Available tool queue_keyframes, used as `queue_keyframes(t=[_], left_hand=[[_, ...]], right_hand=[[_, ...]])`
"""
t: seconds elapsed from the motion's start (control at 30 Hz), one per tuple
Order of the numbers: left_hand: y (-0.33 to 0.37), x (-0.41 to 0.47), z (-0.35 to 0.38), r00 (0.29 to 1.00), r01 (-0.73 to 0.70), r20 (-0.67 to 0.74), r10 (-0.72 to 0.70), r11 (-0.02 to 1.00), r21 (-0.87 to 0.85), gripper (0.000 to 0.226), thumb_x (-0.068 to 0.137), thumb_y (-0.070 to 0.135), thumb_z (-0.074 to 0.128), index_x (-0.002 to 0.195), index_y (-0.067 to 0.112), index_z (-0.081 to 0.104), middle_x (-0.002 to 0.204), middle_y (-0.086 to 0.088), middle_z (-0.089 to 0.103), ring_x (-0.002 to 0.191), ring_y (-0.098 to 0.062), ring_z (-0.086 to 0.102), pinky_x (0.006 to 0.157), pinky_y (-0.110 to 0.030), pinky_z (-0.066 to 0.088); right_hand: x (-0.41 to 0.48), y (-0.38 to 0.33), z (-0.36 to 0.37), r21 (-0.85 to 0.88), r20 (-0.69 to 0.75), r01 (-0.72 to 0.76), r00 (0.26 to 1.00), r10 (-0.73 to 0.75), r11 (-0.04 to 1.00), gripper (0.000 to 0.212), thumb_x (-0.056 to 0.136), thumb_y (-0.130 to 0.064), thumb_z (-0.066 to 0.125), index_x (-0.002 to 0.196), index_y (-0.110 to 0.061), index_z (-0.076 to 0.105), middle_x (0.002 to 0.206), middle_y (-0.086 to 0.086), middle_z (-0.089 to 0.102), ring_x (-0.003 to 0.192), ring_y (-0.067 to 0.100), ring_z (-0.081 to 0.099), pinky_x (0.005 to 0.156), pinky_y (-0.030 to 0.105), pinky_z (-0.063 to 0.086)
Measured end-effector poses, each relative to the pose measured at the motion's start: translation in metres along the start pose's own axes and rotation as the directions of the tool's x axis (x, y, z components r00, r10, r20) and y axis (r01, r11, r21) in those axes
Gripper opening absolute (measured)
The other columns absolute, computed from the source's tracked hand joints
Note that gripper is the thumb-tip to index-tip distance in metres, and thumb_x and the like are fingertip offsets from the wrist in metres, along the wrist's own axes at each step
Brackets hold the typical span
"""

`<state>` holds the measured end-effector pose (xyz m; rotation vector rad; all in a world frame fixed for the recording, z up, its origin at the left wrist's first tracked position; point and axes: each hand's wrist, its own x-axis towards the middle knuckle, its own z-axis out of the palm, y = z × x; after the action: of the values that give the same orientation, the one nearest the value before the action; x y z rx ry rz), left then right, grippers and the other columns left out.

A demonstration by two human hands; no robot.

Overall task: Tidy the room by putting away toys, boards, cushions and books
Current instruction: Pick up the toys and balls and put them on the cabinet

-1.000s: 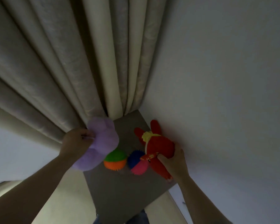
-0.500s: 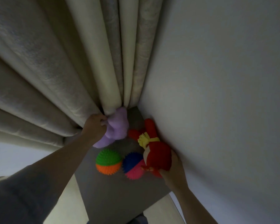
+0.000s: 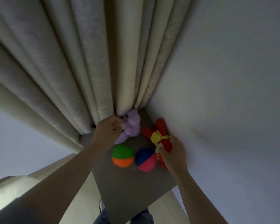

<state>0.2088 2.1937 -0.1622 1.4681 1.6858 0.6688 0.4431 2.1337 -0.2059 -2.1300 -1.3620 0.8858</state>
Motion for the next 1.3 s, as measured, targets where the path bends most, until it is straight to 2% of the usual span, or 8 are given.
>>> queue_keyframes(t=[0.1,0.23,0.37,0.53,0.67,1.0,1.17,1.3], left_hand=[[0.002,-0.033,-0.018,0.998,0.061,-0.027,-0.062,0.998,-0.031,0.035,0.072,0.029,0.056,0.096,0.008,0.07,0.092,-0.007,0.071,0.09,-0.022,0.065,0.078,-0.026,0.048],[0.004,-0.073,-0.038,0.989,0.13,-0.062,-0.137,0.985,-0.117,0.021,0.073,0.024,0.062,0.092,0.017,0.069,0.081,0.005,0.066,0.085,-0.016,0.062,0.071,-0.021,0.047],[0.007,-0.114,-0.063,0.965,0.135,-0.206,-0.162,0.981,-0.139,0.018,0.081,0.006,0.066,0.097,0.012,0.07,0.083,0.002,0.066,0.081,-0.013,0.06,0.066,-0.019,0.041],[0.005,-0.19,-0.079,0.897,0.192,-0.373,-0.238,0.969,-0.156,0.018,0.082,0.009,0.067,0.099,0.014,0.07,0.093,-0.001,0.071,0.086,-0.014,0.065,0.071,-0.022,0.046],[-0.002,-0.266,-0.074,0.816,0.236,-0.477,-0.325,0.942,-0.239,0.016,0.083,0.011,0.067,0.096,0.021,0.067,0.091,0.007,0.07,0.079,0.003,0.062,0.068,-0.013,0.044],[-0.035,-0.456,-0.085,0.478,0.287,-0.691,-0.542,0.84,-0.461,0.016,0.083,0.012,0.066,0.097,0.02,0.068,0.092,0.007,0.071,0.083,0.001,0.065,0.063,-0.013,0.042],[-0.056,-0.564,-0.085,0.289,0.279,-0.739,-0.609,0.792,-0.543,0.017,0.084,0.013,0.065,0.097,0.023,0.067,0.092,0.01,0.07,0.084,0.0,0.065,0.063,-0.013,0.042],[-0.076,-0.682,-0.077,0.098,0.252,-0.742,-0.663,0.738,-0.626,0.015,0.085,0.013,0.064,0.094,0.025,0.066,0.091,0.01,0.069,0.083,-0.001,0.063,0.063,-0.014,0.041]], right_hand=[[-0.028,-0.025,0.004,0.065,0.023,0.026,0.999,-0.028,0.998,0.032,0.086,-0.021,0.064,0.117,-0.015,0.059,0.102,-0.001,0.066,0.091,0.018,0.064,0.081,0.032,0.055],[-0.061,-0.06,0.002,0.173,0.036,0.096,0.994,-0.104,0.98,0.034,0.085,-0.016,0.07,0.117,-0.011,0.06,0.107,0.0,0.066,0.097,0.014,0.062,0.082,0.015,0.047],[-0.087,-0.097,-0.005,0.226,0.101,0.235,0.96,-0.262,0.945,0.026,0.085,-0.012,0.069,0.109,-0.013,0.06,0.097,0.004,0.066,0.089,0.015,0.063,0.08,0.028,0.052],[-0.124,-0.129,-0.004,0.251,0.22,0.433,0.846,-0.486,0.866,0.027,0.087,-0.022,0.066,0.111,-0.011,0.061,0.097,0.002,0.062,0.089,0.012,0.058,0.074,0.012,0.043],[-0.169,-0.141,0.004,0.321,0.349,0.501,0.726,-0.592,0.804,0.029,0.087,-0.016,0.067,0.116,-0.014,0.061,0.094,-0.013,0.057,0.089,-0.004,0.055,0.075,0.007,0.043],[-0.331,-0.155,0.049,0.433,0.638,0.594,0.329,-0.696,0.678,0.03,0.088,-0.024,0.065,0.117,-0.024,0.059,0.099,-0.014,0.06,0.094,0.0,0.058,0.071,0.002,0.044],[-0.433,-0.151,0.072,0.489,0.707,0.607,0.145,-0.692,0.627,0.029,0.087,-0.026,0.065,0.115,-0.027,0.058,0.1,-0.014,0.06,0.098,0.005,0.06,0.084,0.023,0.052],[-0.543,-0.129,0.087,0.532,0.762,0.615,-0.046,-0.646,0.583,0.032,0.087,-0.03,0.064,0.118,-0.029,0.057,0.103,-0.015,0.06,0.1,0.0,0.058,0.081,0.023,0.052]])
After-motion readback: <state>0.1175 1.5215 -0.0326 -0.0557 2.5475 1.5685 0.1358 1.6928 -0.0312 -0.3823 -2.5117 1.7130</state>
